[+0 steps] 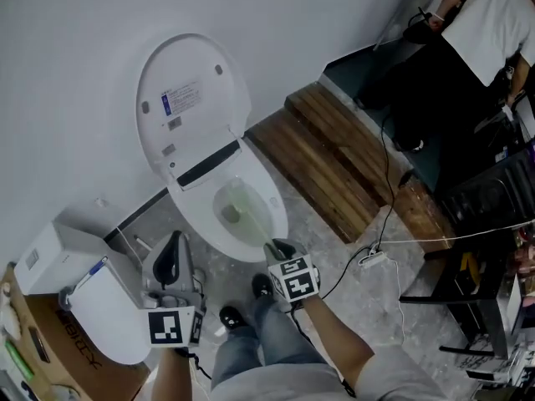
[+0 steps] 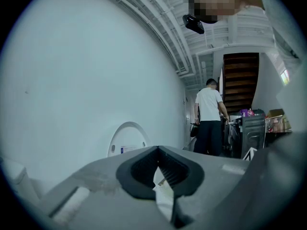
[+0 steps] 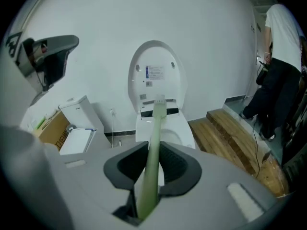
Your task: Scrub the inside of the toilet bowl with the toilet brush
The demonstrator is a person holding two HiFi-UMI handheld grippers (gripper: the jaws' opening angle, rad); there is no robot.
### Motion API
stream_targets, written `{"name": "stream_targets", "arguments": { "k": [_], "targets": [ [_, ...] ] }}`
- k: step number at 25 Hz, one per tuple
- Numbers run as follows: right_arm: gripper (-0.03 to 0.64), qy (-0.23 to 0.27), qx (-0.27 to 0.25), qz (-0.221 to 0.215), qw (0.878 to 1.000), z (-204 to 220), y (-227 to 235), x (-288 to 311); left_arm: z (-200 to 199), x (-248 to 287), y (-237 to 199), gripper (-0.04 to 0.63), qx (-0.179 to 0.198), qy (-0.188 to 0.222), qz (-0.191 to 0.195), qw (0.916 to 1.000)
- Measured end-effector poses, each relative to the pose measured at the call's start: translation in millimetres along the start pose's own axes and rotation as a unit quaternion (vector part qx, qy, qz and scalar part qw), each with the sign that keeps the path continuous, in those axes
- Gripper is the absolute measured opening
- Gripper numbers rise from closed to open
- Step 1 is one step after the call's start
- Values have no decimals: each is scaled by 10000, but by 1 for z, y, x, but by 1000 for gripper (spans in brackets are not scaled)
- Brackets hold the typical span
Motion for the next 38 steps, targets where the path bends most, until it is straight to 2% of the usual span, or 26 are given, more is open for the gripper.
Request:
{"name": "stream_targets", "arguments": {
  "k": [5, 14, 20, 27, 38],
  "targets": [
    [77, 395, -174, 30, 9991, -26, -16, -27, -22, -5, -2, 5, 28, 81, -8, 10000],
    [77, 1180, -48, 55, 9930, -69, -32, -73, -56, -13, -8, 5, 54, 323, -62, 9994],
    [77, 1569, -200, 129, 9873, -95, -38, -100, -76, -14, -10, 5, 27, 477, -104, 9988],
    [77, 2038, -437, 190, 9779, -119, -42, -131, -96, -15, -3, 5, -7, 707, -116, 9974],
    [77, 2698, -751, 334, 9594, -147, -39, -172, -109, -14, 19, 5, 106, 797, -76, 9967]
  ]
}}
Point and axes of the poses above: the fingertips, and each gripper's own axes: x forward along the fingers, y to its right, z out of its underside, the point moved 7 cm from there along -x, backward along the fingers, and after that the axes turned 13 degrees about -z, right-handed, at the moved point
